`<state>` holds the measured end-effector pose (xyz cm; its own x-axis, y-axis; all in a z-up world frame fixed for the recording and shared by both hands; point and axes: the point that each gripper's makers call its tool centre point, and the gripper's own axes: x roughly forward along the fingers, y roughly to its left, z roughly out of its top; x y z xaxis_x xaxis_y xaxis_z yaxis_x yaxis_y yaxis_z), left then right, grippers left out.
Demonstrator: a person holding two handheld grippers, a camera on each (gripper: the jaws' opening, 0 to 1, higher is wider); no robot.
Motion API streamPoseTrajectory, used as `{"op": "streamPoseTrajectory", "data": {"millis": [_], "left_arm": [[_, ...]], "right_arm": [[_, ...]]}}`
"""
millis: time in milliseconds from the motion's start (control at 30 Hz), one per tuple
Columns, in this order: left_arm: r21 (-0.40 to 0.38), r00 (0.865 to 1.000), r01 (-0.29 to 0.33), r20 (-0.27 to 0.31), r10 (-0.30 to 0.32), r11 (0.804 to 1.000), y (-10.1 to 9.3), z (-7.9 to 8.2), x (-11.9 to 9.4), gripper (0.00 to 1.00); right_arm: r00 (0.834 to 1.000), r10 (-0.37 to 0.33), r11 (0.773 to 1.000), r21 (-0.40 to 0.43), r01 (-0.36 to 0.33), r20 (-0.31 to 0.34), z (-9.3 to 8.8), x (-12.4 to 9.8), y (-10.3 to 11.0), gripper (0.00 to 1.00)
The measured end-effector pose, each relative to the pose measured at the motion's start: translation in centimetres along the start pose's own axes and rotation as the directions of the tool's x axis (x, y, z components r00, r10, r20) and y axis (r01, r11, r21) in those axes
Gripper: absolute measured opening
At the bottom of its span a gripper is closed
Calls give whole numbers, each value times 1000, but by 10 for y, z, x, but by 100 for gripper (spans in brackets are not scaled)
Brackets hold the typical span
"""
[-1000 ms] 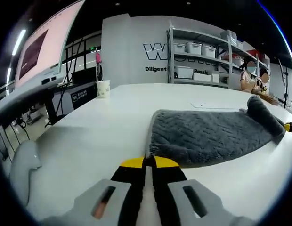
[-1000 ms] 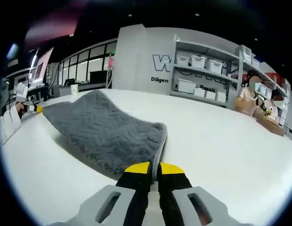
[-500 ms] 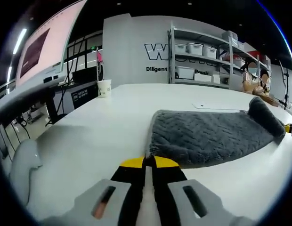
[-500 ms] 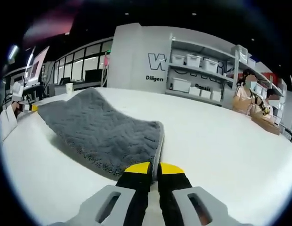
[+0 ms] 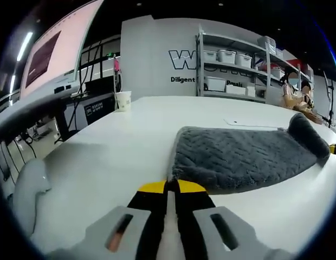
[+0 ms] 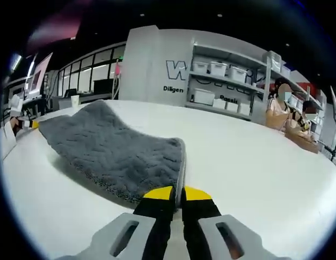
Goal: Open the folded towel by lifting each exposed corner and separating the folded layers until the towel lies flat within the target outline without major curled edges
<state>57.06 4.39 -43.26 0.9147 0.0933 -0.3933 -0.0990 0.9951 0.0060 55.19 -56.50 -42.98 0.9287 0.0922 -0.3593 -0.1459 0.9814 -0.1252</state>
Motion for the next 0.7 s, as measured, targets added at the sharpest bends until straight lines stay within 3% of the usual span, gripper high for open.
{"op": "streamPoseTrajectory", "data": {"millis": [700], "left_arm": [[-19, 1000, -20, 0, 20, 1000, 8, -2, -4, 5]], "right_arm": [[999, -43, 999, 1, 43, -14, -3, -3, -12, 0]]}}
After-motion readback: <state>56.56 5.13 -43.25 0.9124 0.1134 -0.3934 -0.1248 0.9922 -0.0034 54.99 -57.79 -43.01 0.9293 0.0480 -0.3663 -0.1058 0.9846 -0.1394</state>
